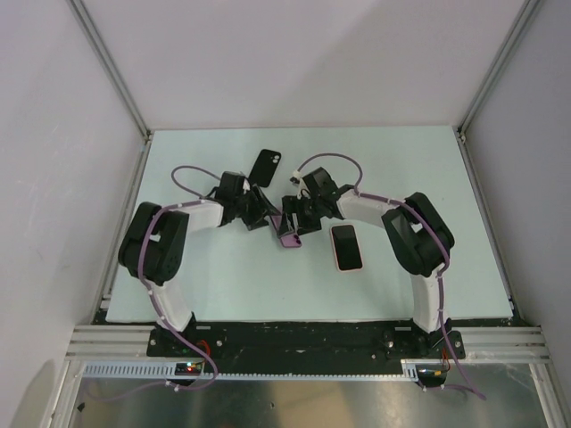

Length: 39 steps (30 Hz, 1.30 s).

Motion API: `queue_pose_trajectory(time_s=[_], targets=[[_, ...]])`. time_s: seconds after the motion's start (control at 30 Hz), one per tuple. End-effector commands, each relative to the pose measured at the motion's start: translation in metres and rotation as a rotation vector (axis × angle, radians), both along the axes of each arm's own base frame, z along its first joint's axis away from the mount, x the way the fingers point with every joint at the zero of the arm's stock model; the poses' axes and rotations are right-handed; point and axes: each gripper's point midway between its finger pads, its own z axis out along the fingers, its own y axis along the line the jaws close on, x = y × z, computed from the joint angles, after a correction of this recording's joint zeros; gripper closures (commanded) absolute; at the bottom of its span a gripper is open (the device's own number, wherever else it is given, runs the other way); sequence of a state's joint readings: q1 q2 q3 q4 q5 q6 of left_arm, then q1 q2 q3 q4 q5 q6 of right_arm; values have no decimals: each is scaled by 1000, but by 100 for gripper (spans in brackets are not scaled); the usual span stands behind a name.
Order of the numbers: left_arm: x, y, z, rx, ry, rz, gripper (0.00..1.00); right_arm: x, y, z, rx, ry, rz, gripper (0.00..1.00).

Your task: Put the phone into the phone case

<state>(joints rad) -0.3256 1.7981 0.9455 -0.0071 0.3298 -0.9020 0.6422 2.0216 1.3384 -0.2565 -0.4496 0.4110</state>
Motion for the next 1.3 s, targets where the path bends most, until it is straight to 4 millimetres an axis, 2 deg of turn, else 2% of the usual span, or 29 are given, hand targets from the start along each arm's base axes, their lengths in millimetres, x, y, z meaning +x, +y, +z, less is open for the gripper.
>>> queue_pose_trajectory(time_s=[0.0,0.07,0.2,0.4,0.53,0.63,0.77,0.97,1.13,1.27], targets=[[20,-9,13,-50,-46,-3,44,-18,-3,-19,-27,74,16,64],[21,-10,9,-50,-35,3,51,-17,-4,-21,-35,70,11,63],[20,-9,-1,-43,-8,15,67,-12,-7,-22,-62,36,-7,52],[17,-11,-8,-43,16,18,94,-7,-12,-27,-158,-77,-26,27],[11,-7,-5,-26,31,19,100,-3,-19,-23,-275,-265,-54,8],[3,-2,-2,2,50,13,100,-6,-16,-12,-344,-442,-57,2],[-10,3,1,18,71,1,100,-15,-12,-9,-433,-628,-67,1],[-27,14,1,62,98,-12,100,-13,-7,8,-529,-872,-130,13],[-38,18,2,73,114,-13,100,-15,7,24,-546,-1006,-137,26],[-42,19,5,71,113,-16,100,-16,13,28,-548,-1051,-121,44]])
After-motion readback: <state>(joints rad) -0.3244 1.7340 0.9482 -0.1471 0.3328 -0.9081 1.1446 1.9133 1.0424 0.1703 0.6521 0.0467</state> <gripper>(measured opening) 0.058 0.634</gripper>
